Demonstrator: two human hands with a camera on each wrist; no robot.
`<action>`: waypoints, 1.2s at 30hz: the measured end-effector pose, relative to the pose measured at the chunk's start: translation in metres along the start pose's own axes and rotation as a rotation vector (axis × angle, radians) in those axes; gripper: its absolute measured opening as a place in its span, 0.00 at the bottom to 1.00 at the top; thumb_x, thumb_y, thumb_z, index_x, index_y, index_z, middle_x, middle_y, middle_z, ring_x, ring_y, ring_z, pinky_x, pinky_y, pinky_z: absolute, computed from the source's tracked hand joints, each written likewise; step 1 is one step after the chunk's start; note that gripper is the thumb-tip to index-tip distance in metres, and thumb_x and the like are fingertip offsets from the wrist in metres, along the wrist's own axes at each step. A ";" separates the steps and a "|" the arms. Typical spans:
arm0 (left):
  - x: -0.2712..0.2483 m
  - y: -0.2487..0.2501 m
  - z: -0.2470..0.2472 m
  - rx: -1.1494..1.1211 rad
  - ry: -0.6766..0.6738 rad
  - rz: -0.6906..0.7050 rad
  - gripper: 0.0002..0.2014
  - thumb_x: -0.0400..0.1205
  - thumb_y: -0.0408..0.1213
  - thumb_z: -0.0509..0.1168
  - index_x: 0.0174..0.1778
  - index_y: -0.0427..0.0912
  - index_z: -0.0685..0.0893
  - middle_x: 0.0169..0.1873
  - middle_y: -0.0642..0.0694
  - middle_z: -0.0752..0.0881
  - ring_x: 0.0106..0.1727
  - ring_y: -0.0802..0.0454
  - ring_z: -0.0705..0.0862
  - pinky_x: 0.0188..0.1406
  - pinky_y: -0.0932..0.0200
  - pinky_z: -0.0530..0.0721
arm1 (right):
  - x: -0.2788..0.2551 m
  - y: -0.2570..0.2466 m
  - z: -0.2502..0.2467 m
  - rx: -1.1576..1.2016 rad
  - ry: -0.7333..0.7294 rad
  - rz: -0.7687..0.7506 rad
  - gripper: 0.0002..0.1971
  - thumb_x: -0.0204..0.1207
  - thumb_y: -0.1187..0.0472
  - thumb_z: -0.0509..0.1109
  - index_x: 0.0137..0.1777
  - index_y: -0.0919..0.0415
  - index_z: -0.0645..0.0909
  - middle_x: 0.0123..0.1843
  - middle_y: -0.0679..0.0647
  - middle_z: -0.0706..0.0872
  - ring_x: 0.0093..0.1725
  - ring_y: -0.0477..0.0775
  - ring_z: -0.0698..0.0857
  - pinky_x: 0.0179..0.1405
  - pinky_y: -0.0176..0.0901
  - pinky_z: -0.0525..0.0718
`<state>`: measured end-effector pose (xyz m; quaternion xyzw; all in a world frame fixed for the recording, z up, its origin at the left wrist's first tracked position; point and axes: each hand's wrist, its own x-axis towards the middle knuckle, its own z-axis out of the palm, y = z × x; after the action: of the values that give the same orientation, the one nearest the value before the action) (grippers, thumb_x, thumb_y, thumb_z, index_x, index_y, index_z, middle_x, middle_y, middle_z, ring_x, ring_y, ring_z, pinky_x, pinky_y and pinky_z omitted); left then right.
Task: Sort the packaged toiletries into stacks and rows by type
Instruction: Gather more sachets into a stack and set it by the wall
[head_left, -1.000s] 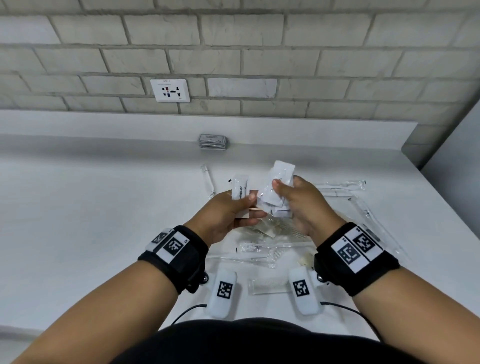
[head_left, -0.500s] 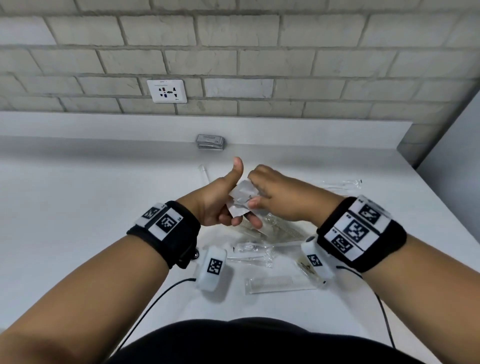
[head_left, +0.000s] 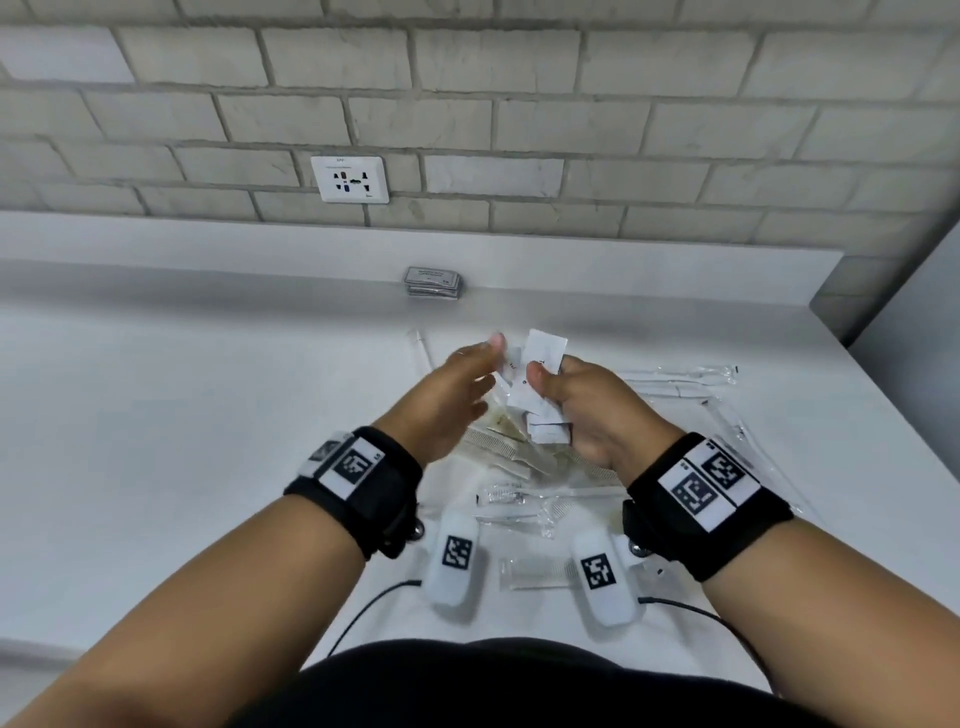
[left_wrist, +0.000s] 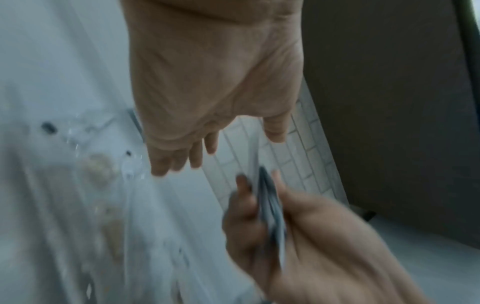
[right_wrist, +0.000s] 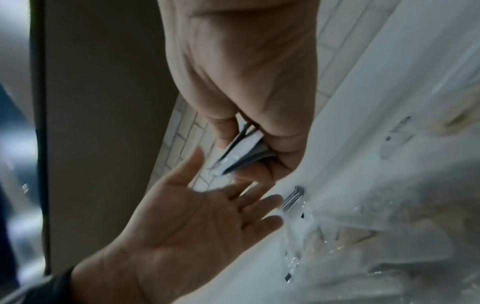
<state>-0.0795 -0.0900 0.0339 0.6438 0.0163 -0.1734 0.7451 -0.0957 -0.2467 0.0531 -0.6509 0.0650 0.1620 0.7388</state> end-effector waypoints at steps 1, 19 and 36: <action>-0.001 -0.005 0.011 -0.019 -0.025 0.007 0.19 0.81 0.57 0.62 0.57 0.46 0.81 0.55 0.51 0.86 0.59 0.57 0.83 0.56 0.61 0.77 | -0.001 0.000 0.006 0.015 -0.019 0.014 0.07 0.84 0.62 0.63 0.56 0.60 0.81 0.41 0.57 0.89 0.34 0.52 0.90 0.30 0.44 0.87; 0.019 0.016 0.041 -0.376 0.047 -0.138 0.06 0.85 0.30 0.56 0.45 0.38 0.76 0.27 0.44 0.83 0.26 0.52 0.83 0.25 0.61 0.81 | 0.000 -0.013 -0.005 -0.825 -0.051 -0.419 0.53 0.71 0.39 0.72 0.83 0.38 0.34 0.86 0.42 0.36 0.80 0.37 0.47 0.83 0.54 0.51; -0.001 0.027 0.022 -0.225 -0.442 -0.199 0.10 0.76 0.36 0.69 0.48 0.33 0.83 0.37 0.39 0.87 0.38 0.43 0.89 0.51 0.42 0.86 | -0.007 -0.034 -0.013 -0.923 -0.212 -0.480 0.65 0.58 0.59 0.86 0.81 0.33 0.39 0.72 0.45 0.61 0.74 0.43 0.66 0.66 0.41 0.79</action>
<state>-0.0774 -0.1084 0.0641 0.4987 -0.0645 -0.3793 0.7767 -0.0895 -0.2635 0.0849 -0.8849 -0.2390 0.0651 0.3944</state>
